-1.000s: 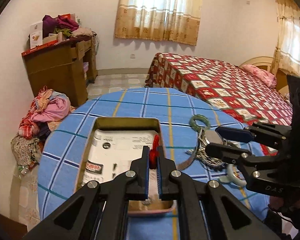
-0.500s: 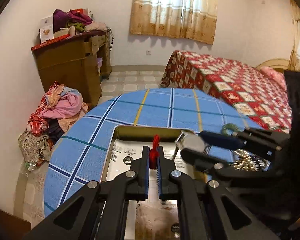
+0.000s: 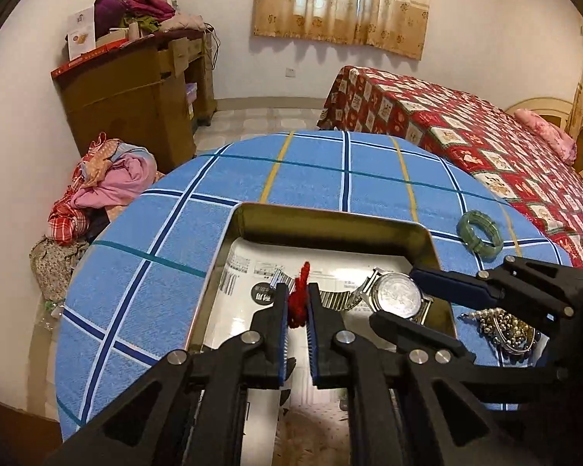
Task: Organize jewelry
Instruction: 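Open both grippers to drop the string and watch into the tin, then move the right gripper to the red tassel of the white jade bangle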
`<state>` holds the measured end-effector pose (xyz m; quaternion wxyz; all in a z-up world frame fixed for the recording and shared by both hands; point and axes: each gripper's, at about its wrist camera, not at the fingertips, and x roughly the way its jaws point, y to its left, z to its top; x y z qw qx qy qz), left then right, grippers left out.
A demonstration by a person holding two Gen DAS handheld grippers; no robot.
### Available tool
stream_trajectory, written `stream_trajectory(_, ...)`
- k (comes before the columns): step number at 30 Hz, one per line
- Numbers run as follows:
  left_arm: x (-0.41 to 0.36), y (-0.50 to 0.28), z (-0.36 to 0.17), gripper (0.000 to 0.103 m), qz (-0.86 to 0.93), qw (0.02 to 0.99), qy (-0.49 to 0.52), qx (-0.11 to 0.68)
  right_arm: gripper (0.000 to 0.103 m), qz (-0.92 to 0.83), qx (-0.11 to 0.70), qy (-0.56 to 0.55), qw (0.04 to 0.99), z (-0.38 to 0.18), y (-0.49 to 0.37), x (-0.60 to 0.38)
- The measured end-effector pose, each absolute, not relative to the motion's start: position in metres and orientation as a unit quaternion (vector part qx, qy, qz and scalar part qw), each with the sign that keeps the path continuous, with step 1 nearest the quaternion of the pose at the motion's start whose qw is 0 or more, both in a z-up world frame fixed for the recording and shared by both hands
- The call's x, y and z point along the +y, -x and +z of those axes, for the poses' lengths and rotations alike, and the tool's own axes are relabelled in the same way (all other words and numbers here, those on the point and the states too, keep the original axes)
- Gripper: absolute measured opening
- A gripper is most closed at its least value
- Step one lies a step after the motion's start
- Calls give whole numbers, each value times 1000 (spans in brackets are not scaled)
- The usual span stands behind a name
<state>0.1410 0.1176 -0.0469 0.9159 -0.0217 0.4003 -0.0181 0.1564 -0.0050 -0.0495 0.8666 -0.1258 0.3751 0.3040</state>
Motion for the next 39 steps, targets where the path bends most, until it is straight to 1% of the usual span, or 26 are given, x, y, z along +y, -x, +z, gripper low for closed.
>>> stream_trajectory(1, 116, -140, -46, 18, -19, 917, 19, 398, 39, 302, 375, 127, 867, -50, -156, -3)
stream_trajectory(2, 115, -137, -44, 31, -20, 919, 17, 393, 40, 302, 373, 126, 868, -49, -154, -5)
stream_trajectory(3, 114, -136, -42, 35, -10, 922, 12, 387, 41, 301, 371, 124, 870, -48, -153, -5)
stream_trajectory(5, 112, -133, -37, 52, -4, 926, 7, 378, 42, 299, 367, 122, 872, -45, -147, -10)
stream_trajectory(6, 112, -129, -34, 58, -13, 928, 12, 373, 44, 301, 366, 119, 872, -44, -146, -12)
stream_trajectory(7, 112, -126, -32, 68, -16, 930, 14, 367, 47, 303, 364, 118, 873, -42, -143, -13)
stream_trajectory(8, 111, -123, -30, 70, -9, 932, 11, 363, 51, 302, 358, 120, 875, -40, -139, -15)
stream_trajectory(9, 110, -121, -30, 70, -6, 932, 8, 362, 59, 297, 354, 121, 878, -40, -137, -15)
stream_trajectory(10, 110, -119, -29, 70, -4, 933, 9, 360, 61, 293, 352, 121, 881, -39, -134, -18)
stream_trajectory(23, 78, -74, -32, 71, 11, 938, 41, 343, 64, 279, 350, 89, 890, -35, -102, -69)
stream_trajectory(30, 48, -54, -31, 71, -7, 940, 27, 339, 64, 229, 349, 57, 907, -32, -87, -133)
stream_trajectory(39, -8, -45, -35, 71, -59, 936, -22, 345, 64, 165, 371, 30, 913, -48, -80, -196)
